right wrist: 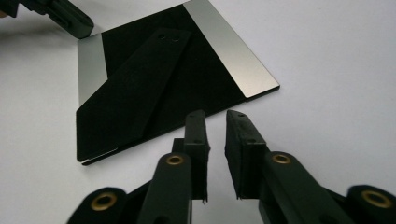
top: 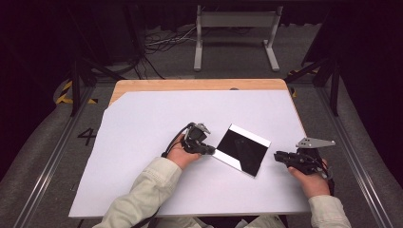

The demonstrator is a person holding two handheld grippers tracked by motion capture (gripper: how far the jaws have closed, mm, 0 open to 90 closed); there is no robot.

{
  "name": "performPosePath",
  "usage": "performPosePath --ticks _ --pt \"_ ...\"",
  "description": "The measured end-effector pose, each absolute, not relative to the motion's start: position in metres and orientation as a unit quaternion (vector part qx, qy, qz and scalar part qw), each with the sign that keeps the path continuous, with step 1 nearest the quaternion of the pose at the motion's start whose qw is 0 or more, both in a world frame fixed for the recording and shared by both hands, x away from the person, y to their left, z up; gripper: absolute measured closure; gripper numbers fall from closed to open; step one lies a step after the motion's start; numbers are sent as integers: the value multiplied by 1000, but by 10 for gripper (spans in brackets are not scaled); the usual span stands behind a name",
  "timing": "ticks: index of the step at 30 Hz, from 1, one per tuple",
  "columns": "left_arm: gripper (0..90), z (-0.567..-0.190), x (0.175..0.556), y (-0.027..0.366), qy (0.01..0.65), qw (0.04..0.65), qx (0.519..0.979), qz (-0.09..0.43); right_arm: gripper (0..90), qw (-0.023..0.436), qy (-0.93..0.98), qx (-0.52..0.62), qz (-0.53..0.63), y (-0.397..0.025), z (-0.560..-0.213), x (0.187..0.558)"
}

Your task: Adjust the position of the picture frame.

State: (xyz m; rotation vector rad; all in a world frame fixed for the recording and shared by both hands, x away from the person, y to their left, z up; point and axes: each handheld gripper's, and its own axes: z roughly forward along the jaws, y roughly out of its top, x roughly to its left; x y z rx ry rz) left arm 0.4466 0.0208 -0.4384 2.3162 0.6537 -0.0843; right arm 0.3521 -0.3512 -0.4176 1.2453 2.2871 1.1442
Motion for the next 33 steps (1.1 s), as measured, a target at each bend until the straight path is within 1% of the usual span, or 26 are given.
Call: performPosePath --ticks 3,4,8,13,19,23,25,30,33 --pt "900 -433 442 28 255 365 895 -19 893 153 791 441 395 -351 -416 356" --pt "900 -431 440 31 254 366 895 -11 897 155 791 443 392 -351 -416 357" --pt "900 -427 433 40 249 369 895 5 899 156 793 459 369 -350 -418 370" --pt "900 -426 430 46 242 368 898 11 900 152 795 477 341 -349 -422 384" --pt "900 -427 430 52 252 371 894 2 900 151 787 497 332 -343 -423 405" --pt "900 -427 430 56 260 371 891 1 900 163 787 514 301 -337 -427 413" --pt "900 -427 432 58 261 374 890 2 900 160 776 527 307 -338 -428 415" --pt "900 -429 434 62 266 373 889 -2 900 169 788 514 293 -329 -428 419" --pt "900 -429 435 64 277 373 886 -4 900 159 793 504 304 -326 -428 423"
